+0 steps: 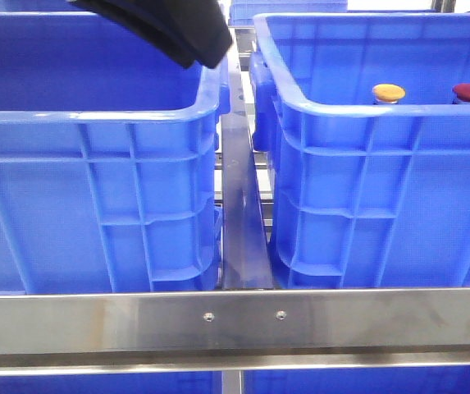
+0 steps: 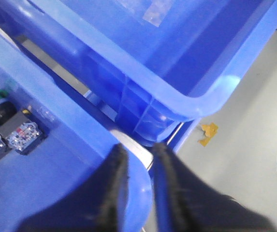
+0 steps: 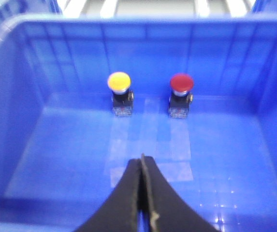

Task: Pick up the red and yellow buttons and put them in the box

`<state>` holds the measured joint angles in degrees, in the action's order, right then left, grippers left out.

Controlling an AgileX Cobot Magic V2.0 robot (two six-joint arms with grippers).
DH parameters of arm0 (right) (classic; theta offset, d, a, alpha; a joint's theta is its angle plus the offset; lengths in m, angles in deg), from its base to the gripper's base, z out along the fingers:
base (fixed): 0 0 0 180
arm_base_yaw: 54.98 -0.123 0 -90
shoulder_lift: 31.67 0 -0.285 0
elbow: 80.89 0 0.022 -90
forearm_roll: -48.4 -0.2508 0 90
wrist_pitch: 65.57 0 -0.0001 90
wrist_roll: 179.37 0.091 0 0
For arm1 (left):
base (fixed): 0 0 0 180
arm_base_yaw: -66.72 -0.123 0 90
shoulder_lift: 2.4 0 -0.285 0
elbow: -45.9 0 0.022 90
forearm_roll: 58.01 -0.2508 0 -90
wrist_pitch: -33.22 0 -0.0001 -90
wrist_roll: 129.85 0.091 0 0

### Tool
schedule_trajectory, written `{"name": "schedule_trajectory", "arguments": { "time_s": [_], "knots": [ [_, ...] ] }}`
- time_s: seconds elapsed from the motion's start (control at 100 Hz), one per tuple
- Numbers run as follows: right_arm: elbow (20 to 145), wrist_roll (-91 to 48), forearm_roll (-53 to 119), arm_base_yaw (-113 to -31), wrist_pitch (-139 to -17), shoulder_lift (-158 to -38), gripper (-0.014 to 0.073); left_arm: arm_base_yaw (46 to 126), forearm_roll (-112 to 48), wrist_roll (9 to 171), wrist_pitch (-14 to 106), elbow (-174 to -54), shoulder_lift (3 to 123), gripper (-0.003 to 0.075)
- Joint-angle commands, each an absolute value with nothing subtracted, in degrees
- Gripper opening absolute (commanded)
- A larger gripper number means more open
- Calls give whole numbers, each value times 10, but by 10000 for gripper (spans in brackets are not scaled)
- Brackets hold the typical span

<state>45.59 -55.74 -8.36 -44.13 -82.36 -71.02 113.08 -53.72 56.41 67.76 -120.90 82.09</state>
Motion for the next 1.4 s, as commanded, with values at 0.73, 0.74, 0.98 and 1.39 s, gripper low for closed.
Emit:
{"name": "schedule_trajectory", "arguments": {
  "time_s": [0.73,0.74,0.98,1.39],
  "knots": [
    [403,-561,-101,-437,-824,-549,-63,889,-537,559,585,-1045,524,-20],
    [403,-561,-101,-437,-824,-549,-63,884,-537,559,585,-1043,521,-20],
    [403,-561,-101,-437,-826,-549,-63,811,-537,559,589,-965,397,-20],
    [403,-561,-101,-437,-826,-549,-63,717,-608,556,634,-867,214,-20]
  ]
}}
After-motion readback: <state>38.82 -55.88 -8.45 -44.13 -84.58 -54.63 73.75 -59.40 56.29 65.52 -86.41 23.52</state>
